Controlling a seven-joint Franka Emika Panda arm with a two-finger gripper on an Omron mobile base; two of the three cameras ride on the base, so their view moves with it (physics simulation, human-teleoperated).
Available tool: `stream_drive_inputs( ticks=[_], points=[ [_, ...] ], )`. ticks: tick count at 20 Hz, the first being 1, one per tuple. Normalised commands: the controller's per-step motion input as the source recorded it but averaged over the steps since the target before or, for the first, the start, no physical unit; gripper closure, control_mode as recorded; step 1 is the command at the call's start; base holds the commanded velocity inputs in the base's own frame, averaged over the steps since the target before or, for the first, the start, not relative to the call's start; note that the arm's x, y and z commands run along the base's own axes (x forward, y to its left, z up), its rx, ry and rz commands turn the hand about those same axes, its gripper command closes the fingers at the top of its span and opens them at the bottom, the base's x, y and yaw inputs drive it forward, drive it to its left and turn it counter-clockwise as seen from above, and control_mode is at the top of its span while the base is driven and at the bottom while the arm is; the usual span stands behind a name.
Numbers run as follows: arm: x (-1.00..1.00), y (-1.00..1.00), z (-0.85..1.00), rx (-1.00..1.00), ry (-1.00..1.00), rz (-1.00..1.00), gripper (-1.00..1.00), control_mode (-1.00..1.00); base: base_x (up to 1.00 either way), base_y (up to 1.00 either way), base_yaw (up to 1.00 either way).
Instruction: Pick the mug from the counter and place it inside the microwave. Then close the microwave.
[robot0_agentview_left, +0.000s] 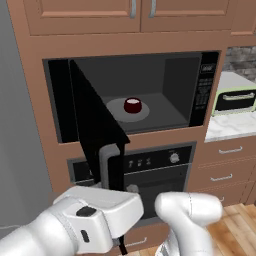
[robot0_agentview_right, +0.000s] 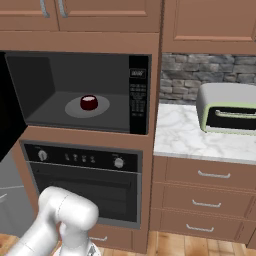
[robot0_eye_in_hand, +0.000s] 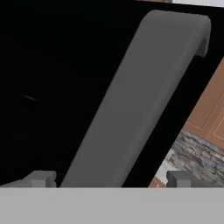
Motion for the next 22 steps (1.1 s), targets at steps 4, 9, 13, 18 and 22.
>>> stream_drive_inputs(
  ticks=[4, 9, 13, 18, 22],
  points=[
    [0.0, -0.62, 0.18, 0.0, -0.01, 0.0, -1.0, -1.0, 0.0, 0.0, 0.0],
    [0.05, -0.68, 0.04, 0.0, -0.01, 0.0, -1.0, -1.0, 0.0, 0.0, 0.0],
    [0.19, -0.67, 0.0, 0.0, 0.0, 0.0, -1.0, -1.0, 0.0, 0.0, 0.0],
    [0.19, -0.59, 0.01, 0.0, 0.0, 0.0, -1.0, -1.0, 0.0, 0.0, 0.0],
    [0.29, -0.58, 0.0, 0.0, 0.0, 0.0, -1.0, -1.0, 0.0, 0.0, 0.0]
  ],
)
